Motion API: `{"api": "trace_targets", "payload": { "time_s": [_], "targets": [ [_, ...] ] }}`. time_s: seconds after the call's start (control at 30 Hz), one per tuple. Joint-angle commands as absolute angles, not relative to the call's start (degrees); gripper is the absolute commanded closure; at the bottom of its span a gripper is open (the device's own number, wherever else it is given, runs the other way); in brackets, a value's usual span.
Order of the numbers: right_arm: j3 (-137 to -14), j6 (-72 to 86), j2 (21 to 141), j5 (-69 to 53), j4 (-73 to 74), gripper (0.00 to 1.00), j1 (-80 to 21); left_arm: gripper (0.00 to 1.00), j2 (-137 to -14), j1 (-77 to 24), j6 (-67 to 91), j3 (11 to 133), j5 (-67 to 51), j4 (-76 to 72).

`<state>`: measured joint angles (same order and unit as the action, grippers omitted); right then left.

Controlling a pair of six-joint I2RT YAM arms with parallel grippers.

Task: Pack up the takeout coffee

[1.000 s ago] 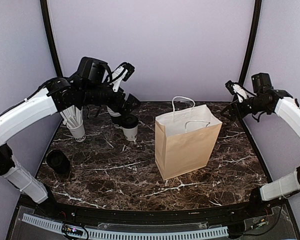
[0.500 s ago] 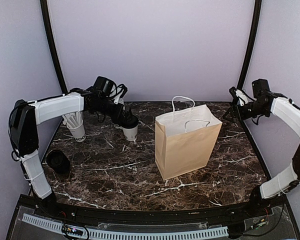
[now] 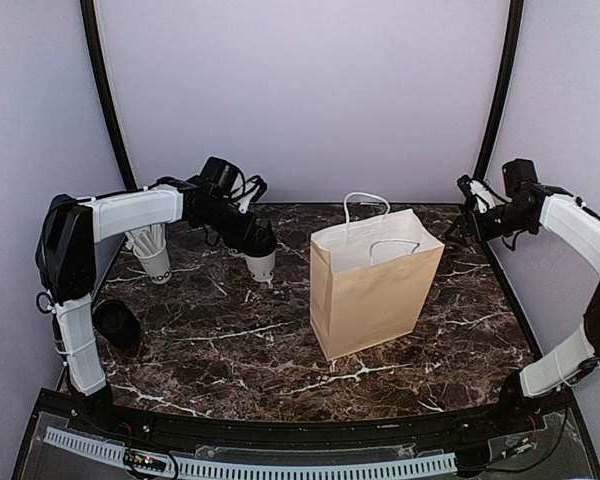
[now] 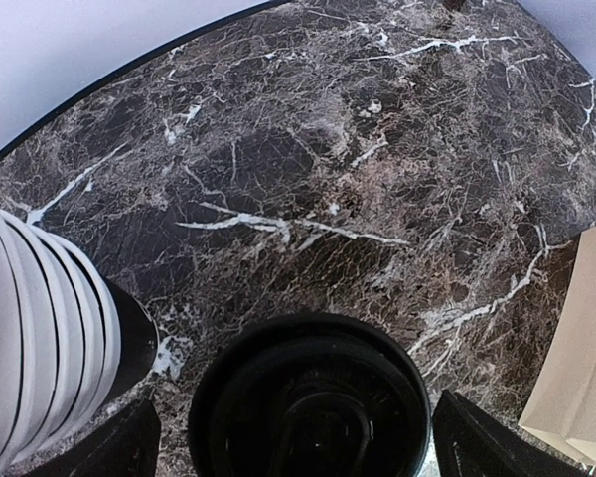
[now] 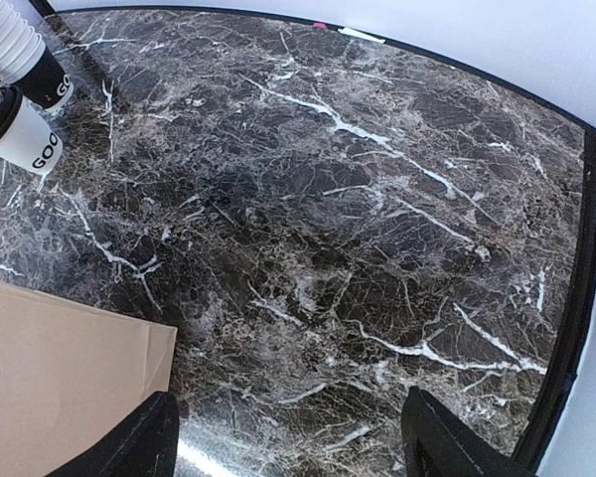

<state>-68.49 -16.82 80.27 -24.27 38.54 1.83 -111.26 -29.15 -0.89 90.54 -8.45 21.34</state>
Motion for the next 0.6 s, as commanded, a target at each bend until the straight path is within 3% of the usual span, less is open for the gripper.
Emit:
{"api": "trace_targets", "payload": {
  "time_s": [0.0, 0.2, 0.57],
  "targets": [
    [-68.9, -16.7, 81.7, -25.4, 37.1, 0.22, 1.8, 0.01, -110.7, -29.4, -3.0, 93.3, -9.2, 25.0],
    [-69.4, -16.7, 82.3, -26.0, 37.4, 0.22, 1.8, 0.02, -111.3, -29.4, -3.9, 93.2, -9.3, 26.6],
    [-69.7, -16.6, 82.3, -26.7, 37.5, 0.23, 1.7, 0.15, -113.5, -31.1, -6.1, 95.2, -8.1, 29.5]
  ]
}}
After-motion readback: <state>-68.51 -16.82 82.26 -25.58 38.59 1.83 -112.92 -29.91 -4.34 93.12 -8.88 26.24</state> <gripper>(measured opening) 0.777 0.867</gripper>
